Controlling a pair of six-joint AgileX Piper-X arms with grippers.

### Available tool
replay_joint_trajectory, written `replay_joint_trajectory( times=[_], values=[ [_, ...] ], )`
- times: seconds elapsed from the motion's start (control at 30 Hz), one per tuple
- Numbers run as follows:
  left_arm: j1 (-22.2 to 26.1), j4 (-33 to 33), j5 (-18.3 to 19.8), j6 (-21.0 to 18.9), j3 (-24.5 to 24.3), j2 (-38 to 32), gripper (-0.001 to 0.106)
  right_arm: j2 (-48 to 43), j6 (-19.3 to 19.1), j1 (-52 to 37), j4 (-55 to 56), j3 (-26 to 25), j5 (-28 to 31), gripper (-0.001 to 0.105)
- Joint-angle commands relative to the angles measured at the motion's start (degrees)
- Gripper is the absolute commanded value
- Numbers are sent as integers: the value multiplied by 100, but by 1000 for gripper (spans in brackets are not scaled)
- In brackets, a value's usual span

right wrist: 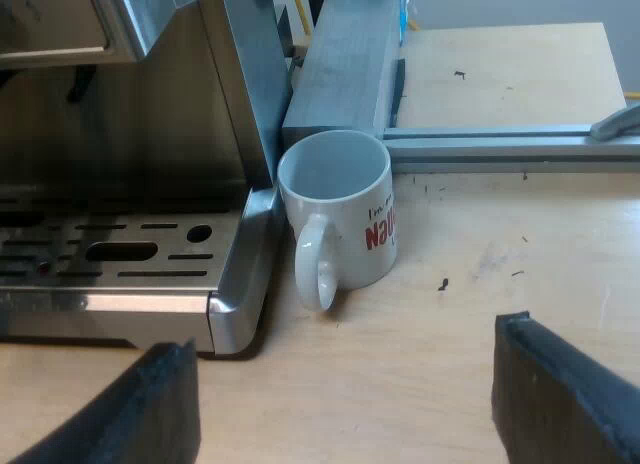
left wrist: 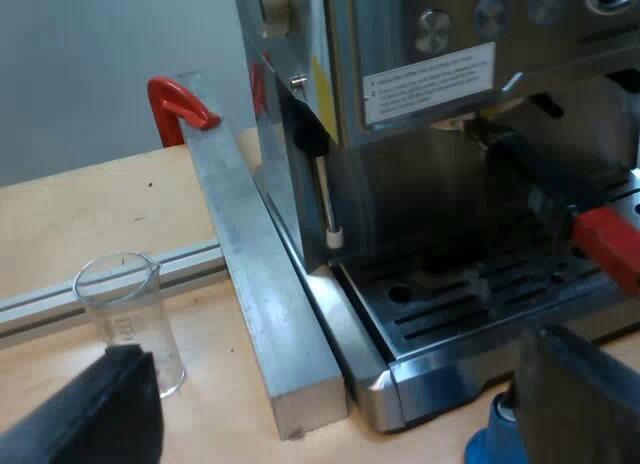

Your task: Put the handle in the coffee machine

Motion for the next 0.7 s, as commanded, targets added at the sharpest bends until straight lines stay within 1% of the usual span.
replay_joint_trajectory(
  times=[0.03, 0.23, 0.33, 0.6, 0.63, 0.67, 0.7],
  values=[
    [-132, -171, -192, -120, 271, -768, 73, -255, -21, 1, -198, 172, -64, 63],
    [-229, -172, -192, -101, 686, -768, 73, -255, -21, 1, -224, 557, -64, 63],
    [-226, -65, -192, -101, 851, -768, 73, -255, -21, 1, -224, 749, -64, 63],
    [-226, -144, -192, -101, 897, -755, 73, -250, 140, 1, -224, 984, -64, 63],
    [-226, -144, -192, -101, 897, -755, 73, -250, 152, 1, -224, 1033, -64, 63],
    [-226, -144, -192, -101, 897, -755, 73, -250, 180, 1, -214, 1200, -64, 63],
    [-226, -144, -192, -101, 897, -755, 73, -250, 216, 1, -213, 1231, -64, 63]
  ],
)
